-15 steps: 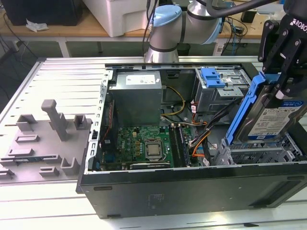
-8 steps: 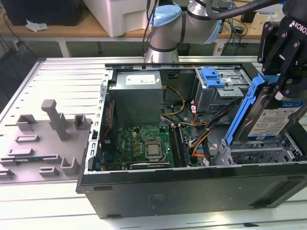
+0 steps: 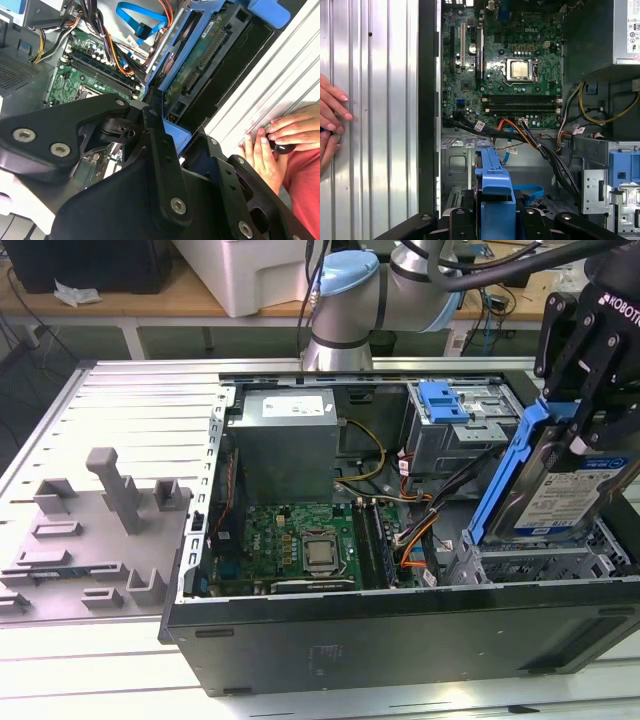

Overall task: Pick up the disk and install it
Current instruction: 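Insert the disk into the insertion slot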

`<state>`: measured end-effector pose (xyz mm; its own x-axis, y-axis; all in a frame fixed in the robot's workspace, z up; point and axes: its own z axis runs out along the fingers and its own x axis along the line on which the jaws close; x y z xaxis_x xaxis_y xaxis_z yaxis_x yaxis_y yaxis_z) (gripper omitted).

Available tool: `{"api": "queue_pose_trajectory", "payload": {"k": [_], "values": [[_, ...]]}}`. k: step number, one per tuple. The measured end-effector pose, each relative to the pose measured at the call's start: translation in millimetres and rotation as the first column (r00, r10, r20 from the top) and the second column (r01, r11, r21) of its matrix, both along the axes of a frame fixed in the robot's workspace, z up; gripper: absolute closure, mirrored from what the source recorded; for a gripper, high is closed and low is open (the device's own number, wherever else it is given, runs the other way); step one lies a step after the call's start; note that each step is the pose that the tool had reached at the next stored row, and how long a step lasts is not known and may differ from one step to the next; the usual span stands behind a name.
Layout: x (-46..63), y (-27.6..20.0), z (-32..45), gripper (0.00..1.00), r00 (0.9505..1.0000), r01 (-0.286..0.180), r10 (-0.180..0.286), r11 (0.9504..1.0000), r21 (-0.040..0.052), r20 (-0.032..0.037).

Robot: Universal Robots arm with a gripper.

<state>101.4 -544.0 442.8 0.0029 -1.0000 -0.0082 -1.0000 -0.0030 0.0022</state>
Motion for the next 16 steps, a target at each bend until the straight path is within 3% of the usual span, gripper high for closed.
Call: {"api": "queue_pose_trajectory", "payload": {"k": [16], "values": [[0.0, 0.0, -5.5, 0.63, 1.0, 0.0, 0.0, 1.0, 0.0, 0.0]]}}
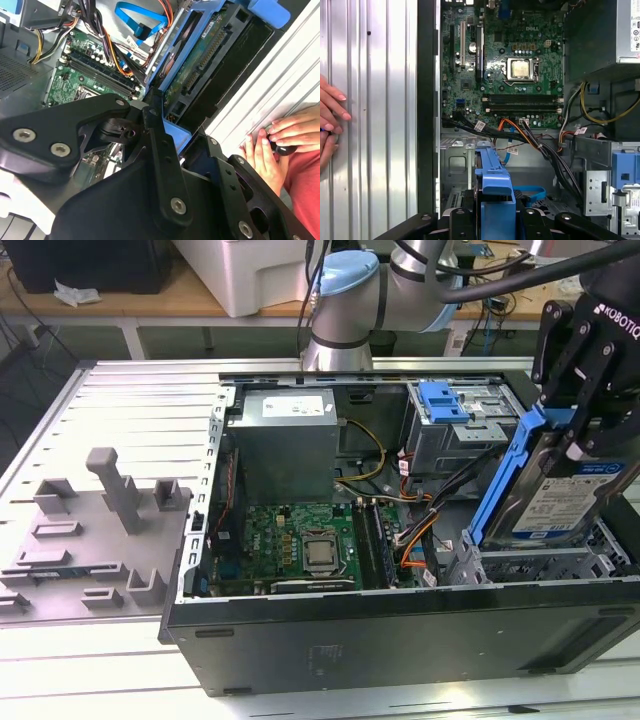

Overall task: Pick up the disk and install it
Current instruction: 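Insert the disk into the insertion slot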

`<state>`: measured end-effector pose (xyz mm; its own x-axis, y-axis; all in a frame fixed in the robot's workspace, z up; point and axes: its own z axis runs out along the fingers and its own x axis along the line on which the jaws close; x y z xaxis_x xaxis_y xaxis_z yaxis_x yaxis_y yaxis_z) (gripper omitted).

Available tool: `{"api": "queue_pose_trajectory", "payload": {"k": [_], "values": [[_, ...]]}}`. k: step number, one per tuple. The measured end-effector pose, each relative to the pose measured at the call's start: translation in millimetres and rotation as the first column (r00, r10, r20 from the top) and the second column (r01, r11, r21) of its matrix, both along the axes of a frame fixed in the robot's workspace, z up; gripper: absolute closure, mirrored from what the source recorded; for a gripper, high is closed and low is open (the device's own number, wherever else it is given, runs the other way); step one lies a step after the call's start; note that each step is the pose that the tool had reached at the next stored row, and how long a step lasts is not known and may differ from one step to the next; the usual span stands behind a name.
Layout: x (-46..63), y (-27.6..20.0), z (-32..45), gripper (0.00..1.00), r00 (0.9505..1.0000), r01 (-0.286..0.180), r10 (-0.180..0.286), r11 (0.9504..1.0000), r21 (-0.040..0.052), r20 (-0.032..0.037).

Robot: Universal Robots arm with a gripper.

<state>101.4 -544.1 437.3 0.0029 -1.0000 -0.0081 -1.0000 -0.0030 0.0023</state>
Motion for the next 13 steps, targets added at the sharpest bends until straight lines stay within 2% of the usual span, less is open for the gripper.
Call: {"api": "queue_pose_trajectory", "payload": {"k": [13], "values": [[0.0, 0.0, -5.8, 0.63, 1.0, 0.0, 0.0, 1.0, 0.0, 0.0]]}}
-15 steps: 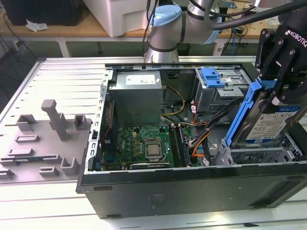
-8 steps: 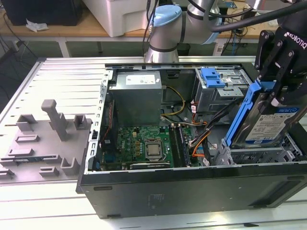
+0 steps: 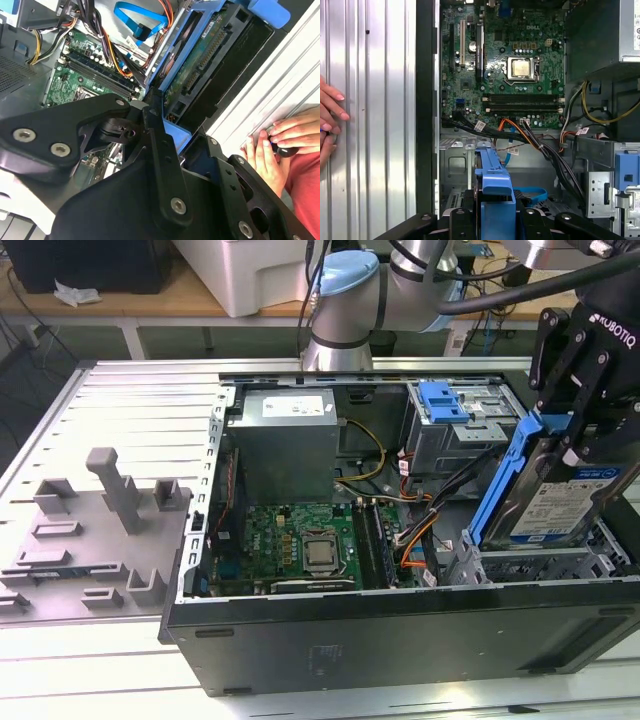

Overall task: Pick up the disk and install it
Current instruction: 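Insert the disk into the insertion slot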

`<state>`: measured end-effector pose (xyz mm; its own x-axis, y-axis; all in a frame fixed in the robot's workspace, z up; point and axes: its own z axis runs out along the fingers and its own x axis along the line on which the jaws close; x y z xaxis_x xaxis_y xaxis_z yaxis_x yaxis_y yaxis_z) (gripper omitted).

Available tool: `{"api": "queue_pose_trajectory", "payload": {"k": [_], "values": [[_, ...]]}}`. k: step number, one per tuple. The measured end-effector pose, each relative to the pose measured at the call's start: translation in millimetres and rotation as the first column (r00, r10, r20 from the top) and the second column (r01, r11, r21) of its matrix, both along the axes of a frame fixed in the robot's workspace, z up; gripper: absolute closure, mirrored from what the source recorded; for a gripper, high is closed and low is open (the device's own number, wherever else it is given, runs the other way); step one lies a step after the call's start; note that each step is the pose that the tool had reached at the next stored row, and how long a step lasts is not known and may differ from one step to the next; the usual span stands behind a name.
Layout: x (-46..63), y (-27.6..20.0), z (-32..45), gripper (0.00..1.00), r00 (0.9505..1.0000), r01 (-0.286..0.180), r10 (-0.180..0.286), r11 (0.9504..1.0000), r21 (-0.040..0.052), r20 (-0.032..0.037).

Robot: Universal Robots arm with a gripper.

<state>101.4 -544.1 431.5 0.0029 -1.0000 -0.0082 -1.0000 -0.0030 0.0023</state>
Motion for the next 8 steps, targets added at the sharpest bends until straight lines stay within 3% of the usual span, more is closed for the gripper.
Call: {"api": "queue_pose_trajectory", "payload": {"k": [8], "values": [[0.0, 0.0, -5.5, 0.63, 1.0, 0.0, 0.0, 1.0, 0.0, 0.0]]}}
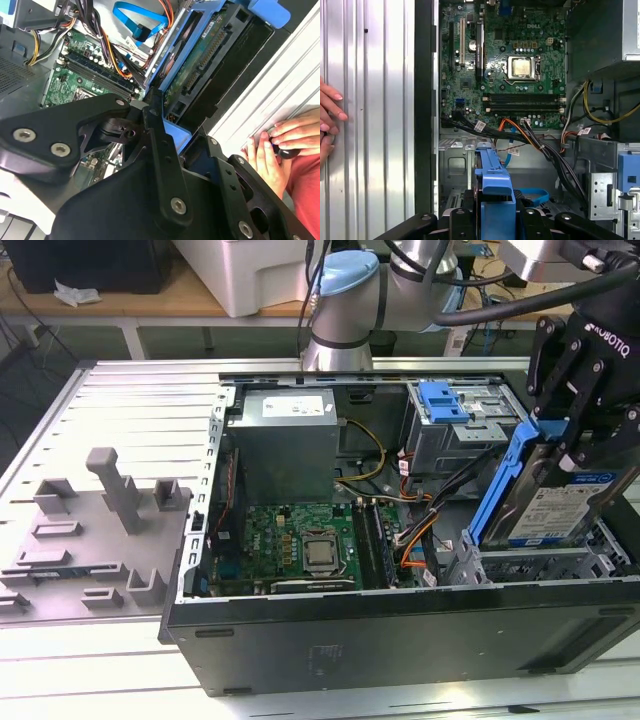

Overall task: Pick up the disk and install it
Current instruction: 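Insert the disk into the insertion slot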

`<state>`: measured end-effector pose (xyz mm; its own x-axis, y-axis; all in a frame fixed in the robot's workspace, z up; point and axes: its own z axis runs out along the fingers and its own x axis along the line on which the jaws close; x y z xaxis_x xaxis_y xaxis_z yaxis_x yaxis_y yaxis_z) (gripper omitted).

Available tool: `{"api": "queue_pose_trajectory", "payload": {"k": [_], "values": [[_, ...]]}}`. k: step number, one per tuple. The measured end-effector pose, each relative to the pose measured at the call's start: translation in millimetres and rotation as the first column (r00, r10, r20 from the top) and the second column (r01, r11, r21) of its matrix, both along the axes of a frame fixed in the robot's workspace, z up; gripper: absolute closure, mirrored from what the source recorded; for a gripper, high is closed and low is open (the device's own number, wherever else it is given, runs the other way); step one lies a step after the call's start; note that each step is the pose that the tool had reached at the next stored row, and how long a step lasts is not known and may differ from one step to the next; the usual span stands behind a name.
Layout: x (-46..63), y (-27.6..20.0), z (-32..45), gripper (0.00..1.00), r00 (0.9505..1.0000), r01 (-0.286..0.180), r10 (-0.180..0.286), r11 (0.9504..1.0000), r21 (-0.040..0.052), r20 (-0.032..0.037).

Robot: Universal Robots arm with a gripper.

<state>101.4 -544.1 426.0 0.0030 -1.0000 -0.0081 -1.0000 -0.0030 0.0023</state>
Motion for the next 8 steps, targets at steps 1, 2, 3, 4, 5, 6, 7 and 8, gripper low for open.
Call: {"api": "queue_pose_trajectory", "payload": {"k": [1, 2, 3, 4, 5, 6, 7, 8], "values": [[0.0, 0.0, -0.4, 0.63, 1.0, 0.0, 0.0, 1.0, 0.0, 0.0], [0.0, 0.0, -0.8, 0.63, 1.0, 0.0, 0.0, 1.0, 0.0, 0.0], [0.0, 0.0, -1.2, 0.63, 1.0, 0.0, 0.0, 1.0, 0.0, 0.0], [0.0, 0.0, -1.8, 0.63, 1.0, 0.0, 0.0, 1.0, 0.0, 0.0], [0.0, 0.0, -2.2, 0.63, 1.0, 0.0, 0.0, 1.0, -0.0001, 0.0], [0.0, 0.0, -2.6, 0.63, 1.0, 0.0, 0.0, 1.0, 0.0, 0.0], [0.0, 0.0, -3.4, 0.63, 1.0, 0.0, 0.0, 1.0, 0.0, 0.0], [0.0, 0.0, -3.8, 0.63, 1.0, 0.0, 0.0, 1.0, 0.0, 0.0]]}}
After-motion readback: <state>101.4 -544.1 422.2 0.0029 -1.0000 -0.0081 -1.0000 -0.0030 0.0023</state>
